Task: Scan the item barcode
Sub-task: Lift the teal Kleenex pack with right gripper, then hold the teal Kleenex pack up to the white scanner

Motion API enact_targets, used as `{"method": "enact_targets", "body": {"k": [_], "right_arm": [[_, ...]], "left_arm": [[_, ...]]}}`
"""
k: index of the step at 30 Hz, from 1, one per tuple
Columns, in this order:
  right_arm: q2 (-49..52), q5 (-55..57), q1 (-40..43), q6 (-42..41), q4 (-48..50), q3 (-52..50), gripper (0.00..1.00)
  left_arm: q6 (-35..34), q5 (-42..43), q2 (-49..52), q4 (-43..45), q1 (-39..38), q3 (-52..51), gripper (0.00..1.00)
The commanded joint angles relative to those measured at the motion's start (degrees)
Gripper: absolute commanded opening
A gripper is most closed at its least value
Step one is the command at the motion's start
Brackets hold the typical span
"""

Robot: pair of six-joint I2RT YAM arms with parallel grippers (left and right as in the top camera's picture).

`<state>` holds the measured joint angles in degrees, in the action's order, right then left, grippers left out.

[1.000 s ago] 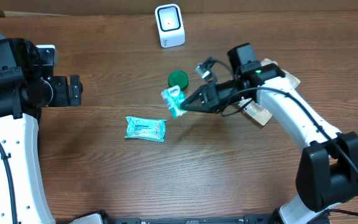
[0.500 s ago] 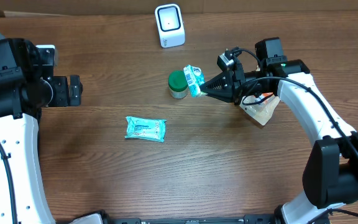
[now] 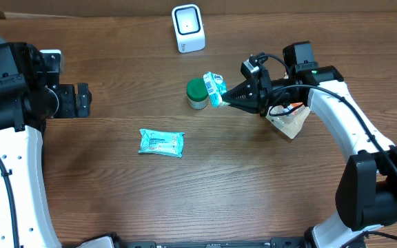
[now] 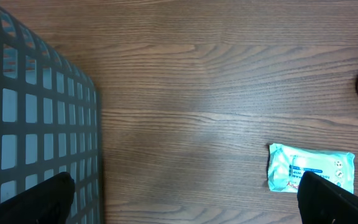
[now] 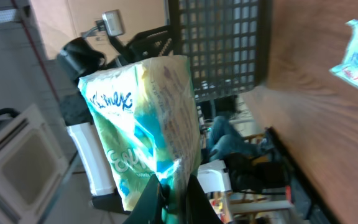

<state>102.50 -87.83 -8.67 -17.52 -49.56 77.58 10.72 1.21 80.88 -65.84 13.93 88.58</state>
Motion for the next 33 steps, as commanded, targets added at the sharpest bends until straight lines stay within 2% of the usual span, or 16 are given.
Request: {"method": "enact_targets", "body": {"k": [1, 3, 10, 11, 14, 17, 19, 25, 31, 33], "right_arm": [[-0.81, 13.18, -1.68, 2.49, -1.42, 0.94, 0.04], [-0.81, 27.26, -4.0, 2.49, -3.87, 0.94, 0.04], [-0.81, 56.96, -10.47, -3.82, -9.81, 4.61, 0.04], [-0.72, 63.67, -11.82, -5.11, -13.25, 9.44, 0.04], [-0.46, 74.25, -13.97, -6.78, -18.75, 19.74, 0.04], [0.13, 83.89, -16.26, -6.32, -19.91, 30.29, 0.04], [0.17, 92.39, -18.36, -4.31, -15.17, 33.46, 0.04], [3.74, 115.32, -25.49, 9.11, 9.62, 33.27, 0.04], [13.44, 119.3, -26.4, 27.02, 30.18, 33.27, 0.04], [20.15, 119.34, -25.88, 38.97, 41.46, 33.27, 0.04]], "left_arm": [[0.87, -0.15, -0.63, 0.04, 0.31, 1.31, 1.0], [0.87, -0.17, -0.63, 0.04, 0.31, 1.31, 1.0], [0.87, -0.15, -0.63, 0.04, 0.31, 1.31, 1.0], [0.87, -0.15, -0.63, 0.04, 0.31, 1.31, 1.0], [0.87, -0.17, -0.63, 0.04, 0.31, 1.31, 0.99], [0.87, -0.17, -0.63, 0.04, 0.31, 1.31, 0.99], [0.87, -0.15, -0.63, 0.04, 0.31, 1.31, 1.0], [0.87, -0.15, -0.63, 0.04, 0.31, 1.31, 1.0], [0.87, -0.15, -0.63, 0.04, 0.28, 1.31, 1.0], [0.87, -0.17, -0.63, 0.04, 0.31, 1.31, 1.0]]}}
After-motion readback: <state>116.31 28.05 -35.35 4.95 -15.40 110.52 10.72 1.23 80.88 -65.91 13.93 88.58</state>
